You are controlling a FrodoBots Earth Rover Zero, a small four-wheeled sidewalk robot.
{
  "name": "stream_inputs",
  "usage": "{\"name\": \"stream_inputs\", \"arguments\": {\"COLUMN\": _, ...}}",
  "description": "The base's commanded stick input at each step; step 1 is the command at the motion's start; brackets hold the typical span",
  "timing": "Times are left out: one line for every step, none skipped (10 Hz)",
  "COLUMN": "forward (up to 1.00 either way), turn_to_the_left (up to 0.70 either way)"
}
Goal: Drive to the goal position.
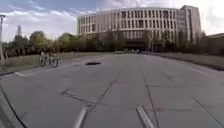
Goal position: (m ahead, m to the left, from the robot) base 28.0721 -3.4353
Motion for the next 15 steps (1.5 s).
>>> {"name": "stream_inputs", "arguments": {"forward": 0.7, "turn_to_the_left": -0.14}}
{"name": "stream_inputs", "arguments": {"forward": 0.7, "turn_to_the_left": -0.14}}
{"name": "stream_inputs", "arguments": {"forward": 0.7, "turn_to_the_left": -0.14}}
{"name": "stream_inputs", "arguments": {"forward": 0.7, "turn_to_the_left": -0.14}}
{"name": "stream_inputs", "arguments": {"forward": 0.7, "turn_to_the_left": -0.14}}
{"name": "stream_inputs", "arguments": {"forward": 0.7, "turn_to_the_left": -0.14}}
{"name": "stream_inputs", "arguments": {"forward": 0.7, "turn_to_the_left": -0.14}}
{"name": "stream_inputs", "arguments": {"forward": 0.7, "turn_to_the_left": -0.14}}
{"name": "stream_inputs", "arguments": {"forward": 0.7, "turn_to_the_left": -0.14}}
{"name": "stream_inputs", "arguments": {"forward": 0.7, "turn_to_the_left": -0.14}}
{"name": "stream_inputs", "arguments": {"forward": 0.7, "turn_to_the_left": -0.14}}
{"name": "stream_inputs", "arguments": {"forward": 0.7, "turn_to_the_left": -0.14}}
{"name": "stream_inputs", "arguments": {"forward": 0.7, "turn_to_the_left": -0.14}}
{"name": "stream_inputs", "arguments": {"forward": 0.7, "turn_to_the_left": -0.14}}
{"name": "stream_inputs", "arguments": {"forward": 0.7, "turn_to_the_left": -0.14}}
